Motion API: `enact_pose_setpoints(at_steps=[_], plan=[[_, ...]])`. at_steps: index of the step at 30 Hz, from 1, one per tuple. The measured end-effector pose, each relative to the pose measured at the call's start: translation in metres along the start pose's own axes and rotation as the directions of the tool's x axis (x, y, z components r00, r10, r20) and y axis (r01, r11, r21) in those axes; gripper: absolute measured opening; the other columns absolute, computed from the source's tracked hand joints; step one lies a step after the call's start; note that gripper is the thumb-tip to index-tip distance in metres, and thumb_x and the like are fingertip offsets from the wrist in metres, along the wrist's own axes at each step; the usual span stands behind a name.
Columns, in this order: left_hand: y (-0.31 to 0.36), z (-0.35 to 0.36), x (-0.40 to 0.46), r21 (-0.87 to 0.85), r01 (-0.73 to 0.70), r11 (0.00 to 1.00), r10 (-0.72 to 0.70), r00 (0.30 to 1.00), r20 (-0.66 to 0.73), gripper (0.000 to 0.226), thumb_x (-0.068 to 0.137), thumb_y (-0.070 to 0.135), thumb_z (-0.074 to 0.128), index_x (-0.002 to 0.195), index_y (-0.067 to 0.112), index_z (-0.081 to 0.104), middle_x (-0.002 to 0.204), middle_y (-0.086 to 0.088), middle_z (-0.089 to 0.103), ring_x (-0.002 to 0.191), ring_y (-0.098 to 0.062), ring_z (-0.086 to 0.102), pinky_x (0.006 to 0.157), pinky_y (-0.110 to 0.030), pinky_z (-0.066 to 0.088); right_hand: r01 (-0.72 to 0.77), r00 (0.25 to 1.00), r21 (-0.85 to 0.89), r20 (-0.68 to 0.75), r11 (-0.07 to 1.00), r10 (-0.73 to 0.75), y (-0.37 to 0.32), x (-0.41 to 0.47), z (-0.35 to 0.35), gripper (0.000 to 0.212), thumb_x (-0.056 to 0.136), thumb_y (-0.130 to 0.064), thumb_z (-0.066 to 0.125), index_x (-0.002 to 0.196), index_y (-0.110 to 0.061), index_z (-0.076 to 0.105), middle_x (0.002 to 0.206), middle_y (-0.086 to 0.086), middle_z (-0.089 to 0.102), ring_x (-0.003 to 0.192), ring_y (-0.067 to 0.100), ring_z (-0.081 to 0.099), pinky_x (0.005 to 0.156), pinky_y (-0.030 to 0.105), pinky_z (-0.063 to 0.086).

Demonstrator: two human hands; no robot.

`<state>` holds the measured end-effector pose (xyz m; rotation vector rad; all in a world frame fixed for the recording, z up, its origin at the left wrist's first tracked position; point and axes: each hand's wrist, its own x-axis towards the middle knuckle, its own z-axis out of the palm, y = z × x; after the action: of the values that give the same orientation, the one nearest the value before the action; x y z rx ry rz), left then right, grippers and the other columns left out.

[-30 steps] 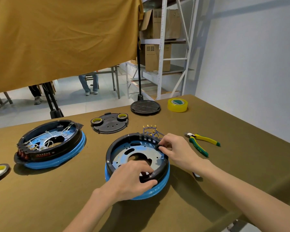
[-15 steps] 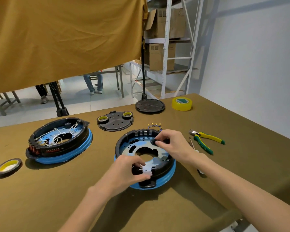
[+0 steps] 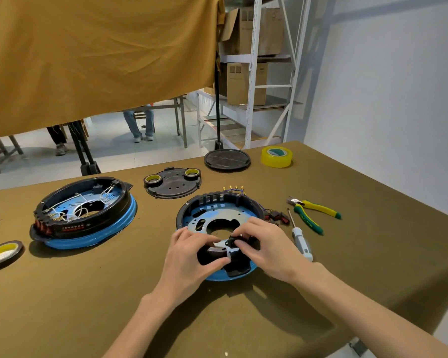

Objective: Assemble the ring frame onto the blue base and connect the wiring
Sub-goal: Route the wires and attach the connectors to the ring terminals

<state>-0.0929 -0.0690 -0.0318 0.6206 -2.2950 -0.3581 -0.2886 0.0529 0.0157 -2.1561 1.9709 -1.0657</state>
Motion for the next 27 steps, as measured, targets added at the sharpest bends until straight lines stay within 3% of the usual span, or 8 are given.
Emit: enact_pose_setpoints(at_steps=[5, 12, 19, 27], plan=[[0.003, 0.006, -0.004, -0.011, -0.007, 1.000, 0.006, 0.998, -0.055, 0.043, 0.083, 0.062, 0.069, 0.112, 0.029, 0.072, 0.102, 0.019, 0.069, 0.105, -0.003, 0.057, 0.118, -0.034, 0.028, 0.051, 0.999, -0.059, -0.008, 0.997, -0.052, -0.002, -0.002, 0.001, 0.017, 0.098, -0.025, 0.065, 0.114, -0.021, 0.069, 0.105, -0.011, 0.061, 0.094, 0.007, 0.061, 0.080, 0.028, 0.054], [0.007, 0.010, -0.008, -0.061, -0.039, 0.997, 0.031, 0.991, -0.128, 0.038, 0.086, 0.056, 0.069, 0.116, 0.033, 0.071, 0.099, 0.024, 0.065, 0.105, 0.001, 0.056, 0.121, -0.031, 0.023, 0.016, 1.000, -0.006, 0.022, 1.000, -0.016, -0.001, -0.002, -0.001, 0.016, 0.097, -0.025, 0.066, 0.112, -0.024, 0.071, 0.102, -0.015, 0.061, 0.094, 0.005, 0.060, 0.082, 0.027, 0.053], [0.009, 0.012, -0.009, -0.141, -0.061, 0.988, 0.035, 0.983, -0.182, 0.028, 0.090, 0.047, 0.068, 0.116, 0.038, 0.073, 0.100, 0.022, 0.068, 0.104, -0.002, 0.059, 0.121, -0.041, 0.024, -0.024, 0.999, 0.064, 0.023, 0.998, 0.022, 0.002, -0.003, 0.000, 0.014, 0.097, -0.026, 0.067, 0.110, -0.024, 0.074, 0.097, -0.017, 0.059, 0.093, 0.005, 0.060, 0.081, 0.025, 0.052], [0.008, 0.011, -0.009, -0.149, -0.047, 0.988, 0.022, 0.986, -0.162, 0.026, 0.092, 0.048, 0.067, 0.118, 0.043, 0.071, 0.096, 0.024, 0.067, 0.101, -0.003, 0.059, 0.120, -0.037, 0.024, -0.111, 0.988, 0.209, 0.125, 0.972, 0.086, 0.009, -0.005, -0.005, 0.036, 0.091, -0.016, 0.064, 0.124, -0.028, 0.072, 0.108, -0.017, 0.059, 0.110, 0.009, 0.059, 0.095, 0.025, 0.050]])
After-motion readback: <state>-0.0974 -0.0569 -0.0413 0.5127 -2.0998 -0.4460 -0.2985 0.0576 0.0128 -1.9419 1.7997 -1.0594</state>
